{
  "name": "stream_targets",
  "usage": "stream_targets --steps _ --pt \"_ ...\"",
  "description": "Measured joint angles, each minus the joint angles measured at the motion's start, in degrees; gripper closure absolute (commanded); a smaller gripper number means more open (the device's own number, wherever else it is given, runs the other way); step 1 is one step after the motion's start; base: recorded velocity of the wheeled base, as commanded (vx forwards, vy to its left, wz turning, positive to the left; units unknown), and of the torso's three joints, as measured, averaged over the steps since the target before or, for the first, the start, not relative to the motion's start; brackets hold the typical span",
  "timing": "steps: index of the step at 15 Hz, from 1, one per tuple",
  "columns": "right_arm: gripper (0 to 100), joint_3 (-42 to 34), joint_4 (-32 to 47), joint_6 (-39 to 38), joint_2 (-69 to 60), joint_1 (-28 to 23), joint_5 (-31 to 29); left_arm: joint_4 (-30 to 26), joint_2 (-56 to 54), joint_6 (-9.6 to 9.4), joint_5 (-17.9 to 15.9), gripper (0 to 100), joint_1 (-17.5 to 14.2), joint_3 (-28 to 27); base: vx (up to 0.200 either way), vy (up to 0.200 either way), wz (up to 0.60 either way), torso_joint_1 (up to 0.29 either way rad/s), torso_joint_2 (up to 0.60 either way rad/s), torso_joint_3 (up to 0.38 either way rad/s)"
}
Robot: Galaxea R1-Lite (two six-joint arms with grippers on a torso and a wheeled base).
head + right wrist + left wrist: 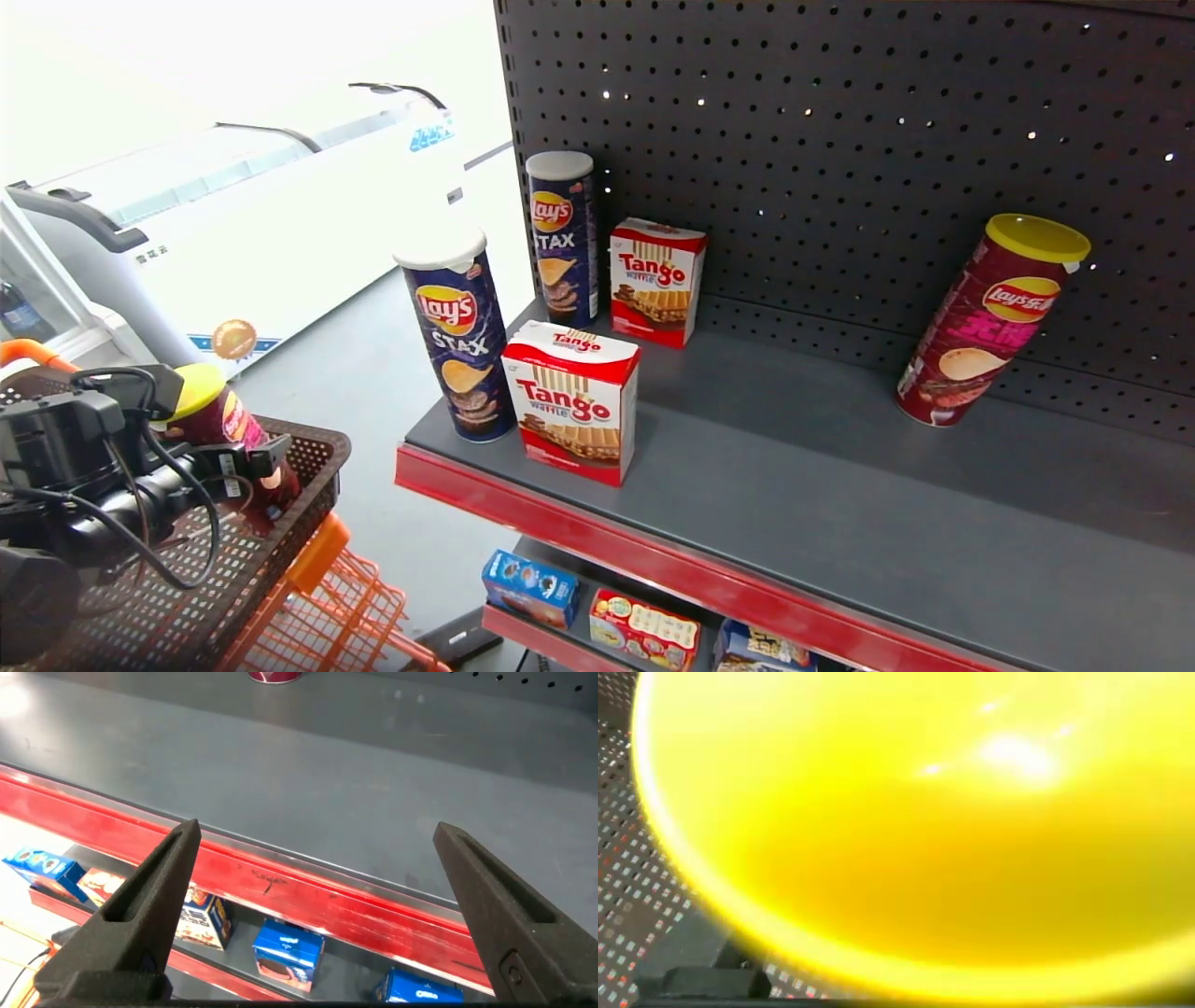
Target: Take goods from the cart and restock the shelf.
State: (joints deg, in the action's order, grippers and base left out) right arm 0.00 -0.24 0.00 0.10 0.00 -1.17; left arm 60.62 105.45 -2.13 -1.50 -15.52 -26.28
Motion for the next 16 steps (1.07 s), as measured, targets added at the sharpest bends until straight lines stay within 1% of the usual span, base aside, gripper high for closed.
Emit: stream_targets --steps 2,3,4,5,6,8,10,12,14,16 --pt "0 0.0 0.0 0.0 0.0 0.0 0.0 0.1 1.7 0.04 0.0 0 0.0 -1.4 0.000 0.000 0.00 0.000 0.00 0.000" --pt "0 0.0 0.0 0.0 0.0 0.0 0.0 0.7 2.6 0.26 0.0 100 -0.1 -1.9 0.000 0.000 0.00 0.000 0.00 0.000" --pt "0 0.0 0.0 0.0 0.0 0.0 0.0 1.9 3.3 1.16 0.0 100 -0.2 -2.2 0.000 0.000 0.00 0.000 0.00 0.000" --pt "0 0.0 0.0 0.0 0.0 0.0 0.0 2.5 3.8 1.54 0.0 100 -0.3 -2.7 0.000 0.000 0.00 0.000 0.00 0.000" --pt "0 0.0 0.0 0.0 0.0 0.0 0.0 2.7 4.3 1.56 0.0 100 -0.3 -3.2 0.000 0.000 0.00 0.000 0.00 0.000" --pt "0 0.0 0.0 0.0 0.0 0.0 0.0 3.3 4.7 0.96 0.0 100 -0.5 -4.0 0.000 0.000 0.00 0.000 0.00 0.000" --pt "0 0.0 0.0 0.0 0.0 0.0 0.0 5.7 4.8 0.74 -0.1 100 -0.5 -5.0 0.000 0.000 0.00 0.000 0.00 0.000" --pt "0 0.0 0.0 0.0 0.0 0.0 0.0 5.9 3.0 0.48 -0.2 100 -0.3 -5.7 0.000 0.000 0.00 0.000 0.00 0.000" --pt "0 0.0 0.0 0.0 0.0 0.0 0.0 4.6 -0.5 -0.99 -0.9 100 0.1 -6.0 0.000 0.000 0.00 0.000 0.00 0.000" --pt "0 0.0 0.0 0.0 0.0 0.0 0.0 1.2 -5.0 -2.73 -2.8 100 0.7 -6.1 0.000 0.000 0.00 0.000 0.00 0.000"
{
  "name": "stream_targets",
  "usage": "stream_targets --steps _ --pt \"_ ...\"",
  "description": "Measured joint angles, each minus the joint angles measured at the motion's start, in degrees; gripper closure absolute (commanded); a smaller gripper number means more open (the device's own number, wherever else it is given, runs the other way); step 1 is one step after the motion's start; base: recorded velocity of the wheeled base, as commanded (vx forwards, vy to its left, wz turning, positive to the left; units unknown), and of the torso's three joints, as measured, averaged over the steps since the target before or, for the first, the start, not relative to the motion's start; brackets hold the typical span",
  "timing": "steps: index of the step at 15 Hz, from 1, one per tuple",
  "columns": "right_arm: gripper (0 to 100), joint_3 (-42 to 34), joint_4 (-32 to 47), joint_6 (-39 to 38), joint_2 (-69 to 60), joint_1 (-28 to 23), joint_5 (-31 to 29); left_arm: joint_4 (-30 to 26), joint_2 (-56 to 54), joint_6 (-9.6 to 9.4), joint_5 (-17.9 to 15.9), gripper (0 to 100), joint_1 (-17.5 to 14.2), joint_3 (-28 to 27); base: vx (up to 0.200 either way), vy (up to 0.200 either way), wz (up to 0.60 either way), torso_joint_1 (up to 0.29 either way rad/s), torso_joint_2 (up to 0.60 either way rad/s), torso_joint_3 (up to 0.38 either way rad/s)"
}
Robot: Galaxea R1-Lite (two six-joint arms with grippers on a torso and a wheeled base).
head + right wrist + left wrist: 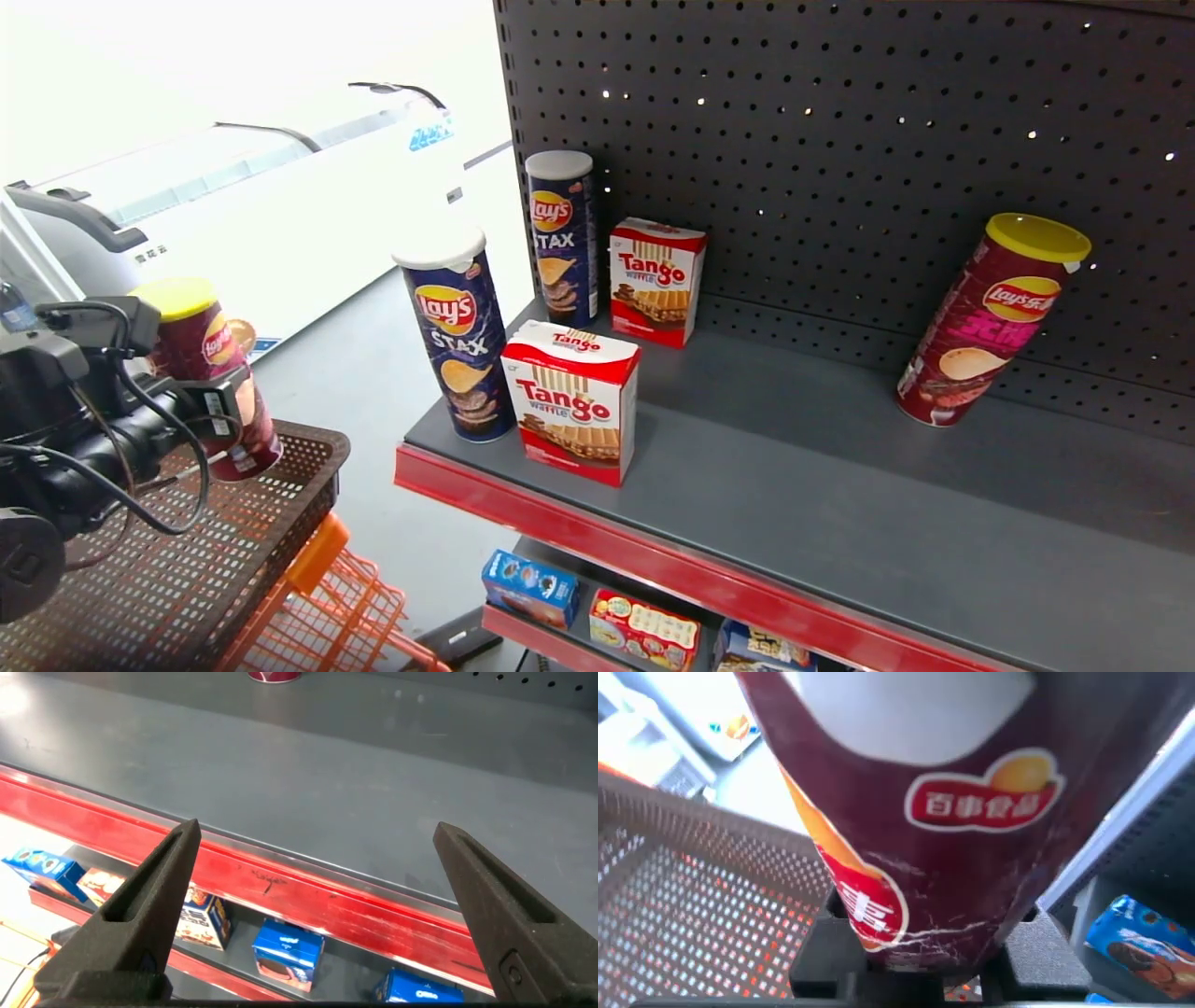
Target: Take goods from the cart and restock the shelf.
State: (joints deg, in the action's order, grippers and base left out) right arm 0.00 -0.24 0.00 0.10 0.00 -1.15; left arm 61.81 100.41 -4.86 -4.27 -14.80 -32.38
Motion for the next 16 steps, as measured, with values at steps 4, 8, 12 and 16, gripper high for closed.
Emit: stream_targets --steps 4,8,12,16 --pt "0 0.0 0.0 0.0 0.0 0.0 0.0 -2.8 -8.8 -0.61 -2.3 100 2.5 -0.1 0.000 0.000 0.00 0.000 0.00 0.000" --pt "0 0.0 0.0 0.0 0.0 0.0 0.0 -5.8 -16.2 -0.49 -4.2 100 9.0 1.7 0.000 0.000 0.00 0.000 0.00 0.000" --pt "0 0.0 0.0 0.0 0.0 0.0 0.0 -13.9 -25.1 0.82 -6.5 100 17.8 5.1 0.000 0.000 0.00 0.000 0.00 0.000" --pt "0 0.0 0.0 0.0 0.0 0.0 0.0 -27.9 -35.3 2.38 -10.3 100 27.2 5.8 0.000 0.000 0.00 0.000 0.00 0.000"
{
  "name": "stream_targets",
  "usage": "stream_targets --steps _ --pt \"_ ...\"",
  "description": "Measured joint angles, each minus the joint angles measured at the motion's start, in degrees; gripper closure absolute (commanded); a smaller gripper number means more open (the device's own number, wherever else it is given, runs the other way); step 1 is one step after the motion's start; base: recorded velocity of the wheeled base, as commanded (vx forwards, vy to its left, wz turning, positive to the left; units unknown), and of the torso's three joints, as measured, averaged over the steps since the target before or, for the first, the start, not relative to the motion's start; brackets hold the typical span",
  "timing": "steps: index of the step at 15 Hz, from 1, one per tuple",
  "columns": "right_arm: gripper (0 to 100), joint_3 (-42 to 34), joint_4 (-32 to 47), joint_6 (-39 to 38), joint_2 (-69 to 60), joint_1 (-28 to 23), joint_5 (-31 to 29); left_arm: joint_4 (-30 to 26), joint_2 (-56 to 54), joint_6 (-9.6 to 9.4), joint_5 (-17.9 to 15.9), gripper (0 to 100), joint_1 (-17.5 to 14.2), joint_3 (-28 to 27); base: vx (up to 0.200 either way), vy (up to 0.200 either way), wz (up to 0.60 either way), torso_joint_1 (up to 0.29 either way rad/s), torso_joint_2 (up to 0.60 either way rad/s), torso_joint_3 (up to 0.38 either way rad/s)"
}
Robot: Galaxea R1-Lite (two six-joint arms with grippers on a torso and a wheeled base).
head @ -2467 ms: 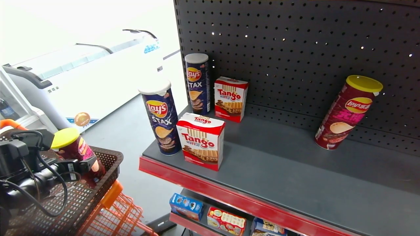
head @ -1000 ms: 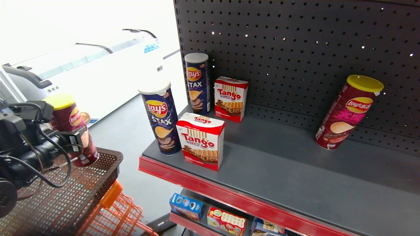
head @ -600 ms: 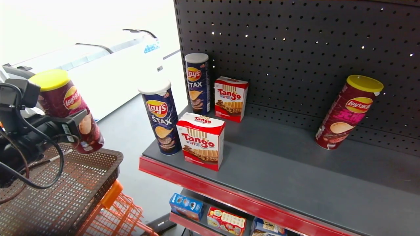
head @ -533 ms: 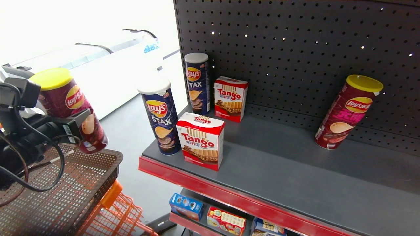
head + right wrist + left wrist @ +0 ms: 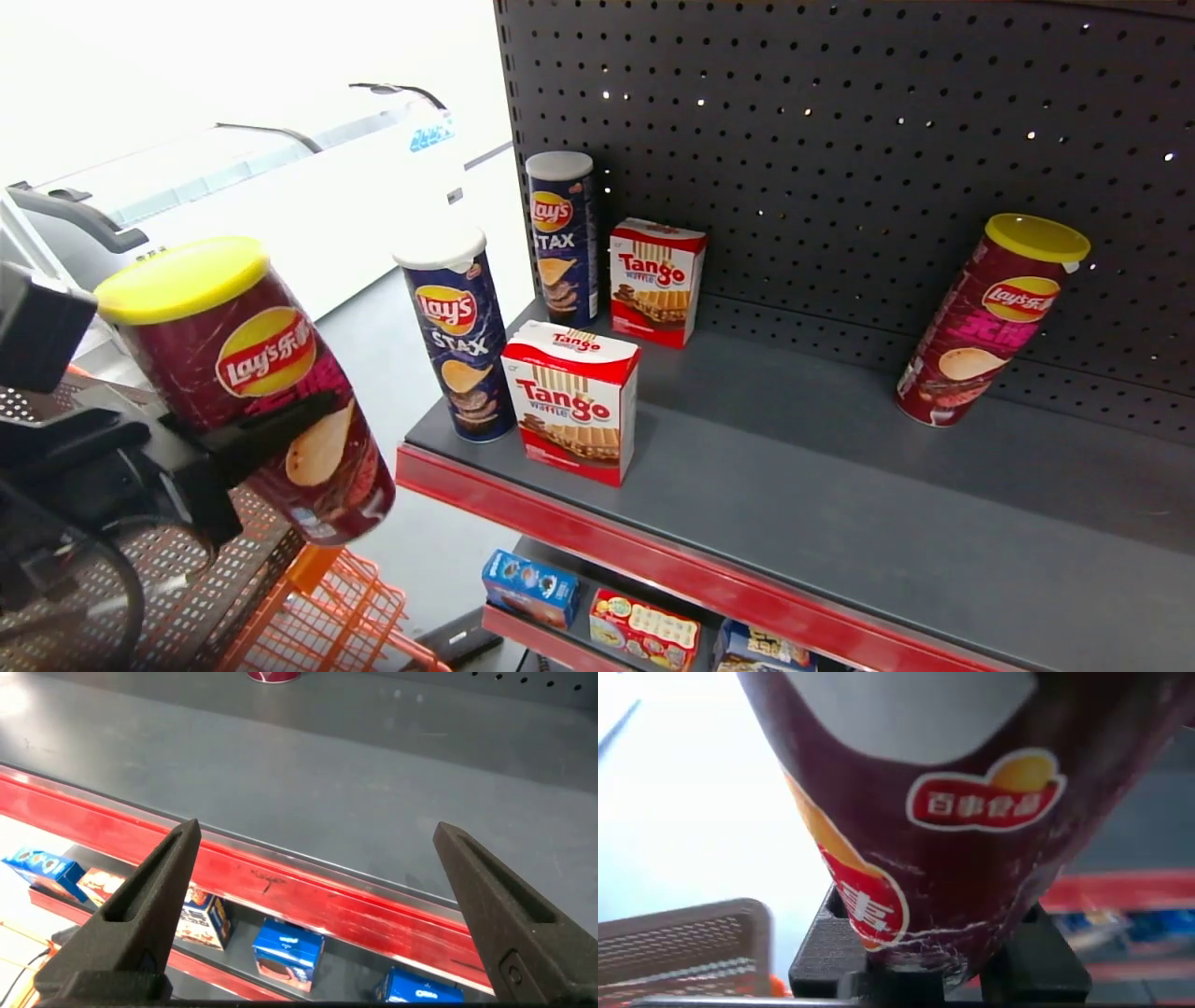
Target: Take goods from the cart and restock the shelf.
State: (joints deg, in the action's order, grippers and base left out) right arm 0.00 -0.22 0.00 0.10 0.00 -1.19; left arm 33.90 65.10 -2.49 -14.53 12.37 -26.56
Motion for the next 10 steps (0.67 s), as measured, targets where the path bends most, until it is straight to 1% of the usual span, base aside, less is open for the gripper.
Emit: stream_targets --steps 3,5,8,10 --pt "0 0.0 0.0 0.0 0.0 0.0 0.0 -1.3 -5.0 -0.24 -0.1 100 6.3 2.0 0.000 0.000 0.00 0.000 0.00 0.000" --pt "0 0.0 0.0 0.0 0.0 0.0 0.0 -1.9 -7.0 -0.09 0.0 100 7.4 3.5 0.000 0.000 0.00 0.000 0.00 0.000" --pt "0 0.0 0.0 0.0 0.0 0.0 0.0 -1.7 -7.5 -0.38 -0.5 100 8.5 6.0 0.000 0.000 0.00 0.000 0.00 0.000" --pt "0 0.0 0.0 0.0 0.0 0.0 0.0 -1.0 -5.9 -0.49 -0.6 100 9.9 5.9 0.000 0.000 0.00 0.000 0.00 0.000"
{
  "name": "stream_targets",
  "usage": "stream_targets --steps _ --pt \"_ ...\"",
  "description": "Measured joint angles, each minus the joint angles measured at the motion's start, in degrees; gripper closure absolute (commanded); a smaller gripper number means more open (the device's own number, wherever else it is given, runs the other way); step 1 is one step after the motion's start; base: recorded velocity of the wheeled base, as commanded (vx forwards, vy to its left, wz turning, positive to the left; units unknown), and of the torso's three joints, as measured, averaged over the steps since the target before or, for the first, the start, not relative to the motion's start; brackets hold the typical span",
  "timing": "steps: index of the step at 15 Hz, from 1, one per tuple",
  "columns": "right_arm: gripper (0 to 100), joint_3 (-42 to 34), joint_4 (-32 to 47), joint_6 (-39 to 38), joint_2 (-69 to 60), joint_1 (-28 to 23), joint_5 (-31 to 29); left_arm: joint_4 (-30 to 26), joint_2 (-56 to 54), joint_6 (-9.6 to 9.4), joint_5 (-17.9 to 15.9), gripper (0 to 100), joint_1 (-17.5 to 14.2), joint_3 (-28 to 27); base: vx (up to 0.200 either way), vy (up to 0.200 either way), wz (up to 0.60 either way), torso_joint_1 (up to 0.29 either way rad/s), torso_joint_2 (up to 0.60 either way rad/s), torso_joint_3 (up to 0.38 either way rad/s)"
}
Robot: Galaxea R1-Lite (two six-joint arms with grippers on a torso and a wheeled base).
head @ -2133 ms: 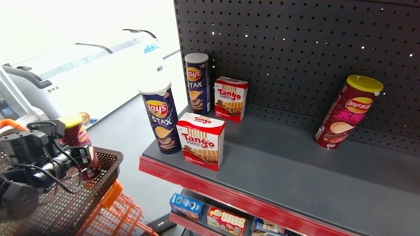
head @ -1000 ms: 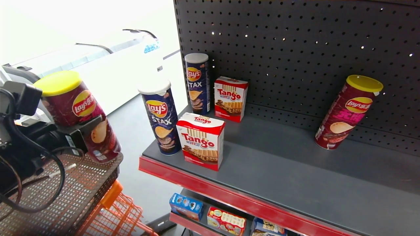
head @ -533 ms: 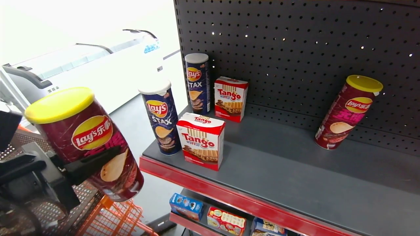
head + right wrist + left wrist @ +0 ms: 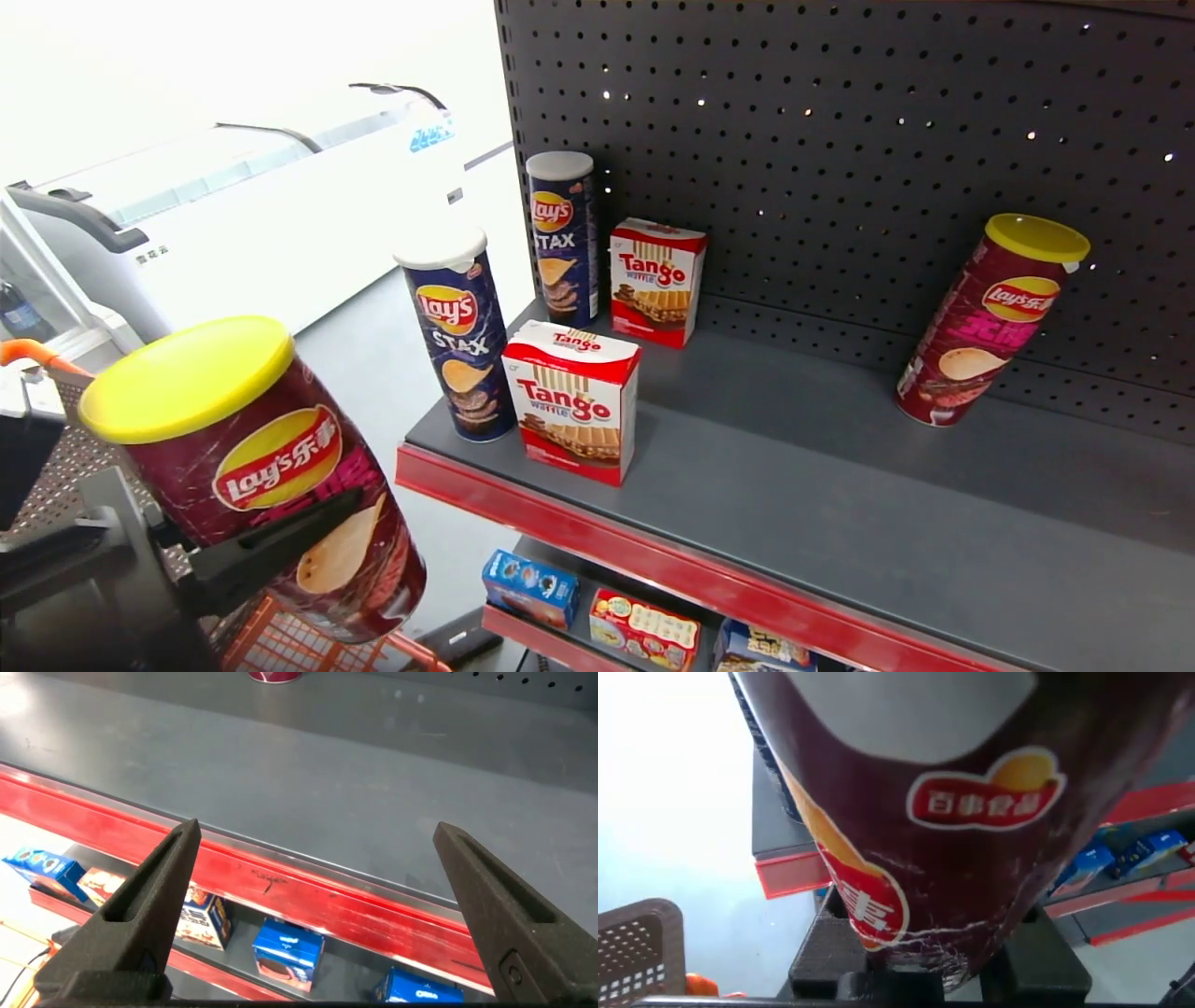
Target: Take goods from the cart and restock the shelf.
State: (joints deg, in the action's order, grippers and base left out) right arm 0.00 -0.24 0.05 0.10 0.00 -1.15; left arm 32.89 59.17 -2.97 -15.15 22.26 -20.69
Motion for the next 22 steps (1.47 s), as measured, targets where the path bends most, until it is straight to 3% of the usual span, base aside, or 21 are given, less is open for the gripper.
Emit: stream_targets --steps 3,6,9,14,20,22 --pt "0 0.0 0.0 0.0 0.0 0.0 0.0 2.8 3.9 -0.02 -0.2 100 2.9 -2.7 0.000 0.000 0.00 0.000 0.00 0.000" --pt "0 0.0 0.0 0.0 0.0 0.0 0.0 3.6 7.0 -0.11 -0.2 100 8.4 -3.9 0.000 0.000 0.00 0.000 0.00 0.000" --pt "0 0.0 0.0 0.0 0.0 0.0 0.0 3.7 9.4 -0.17 -0.4 100 10.2 -5.4 0.000 0.000 0.00 0.000 0.00 0.000" --pt "0 0.0 0.0 0.0 0.0 0.0 0.0 3.8 12.4 -1.27 -5.3 100 14.7 -8.4 0.000 0.000 -0.12 0.000 0.00 0.000" --pt "0 0.0 0.0 0.1 0.0 0.0 0.0 3.8 14.5 -1.45 -6.3 100 16.6 -10.0 0.000 0.000 -0.60 0.002 0.00 0.004" --pt "0 0.0 0.0 0.1 0.0 0.0 0.1 3.8 15.1 -1.45 -6.3 100 16.7 -10.3 0.000 0.000 0.00 0.000 0.00 0.000"
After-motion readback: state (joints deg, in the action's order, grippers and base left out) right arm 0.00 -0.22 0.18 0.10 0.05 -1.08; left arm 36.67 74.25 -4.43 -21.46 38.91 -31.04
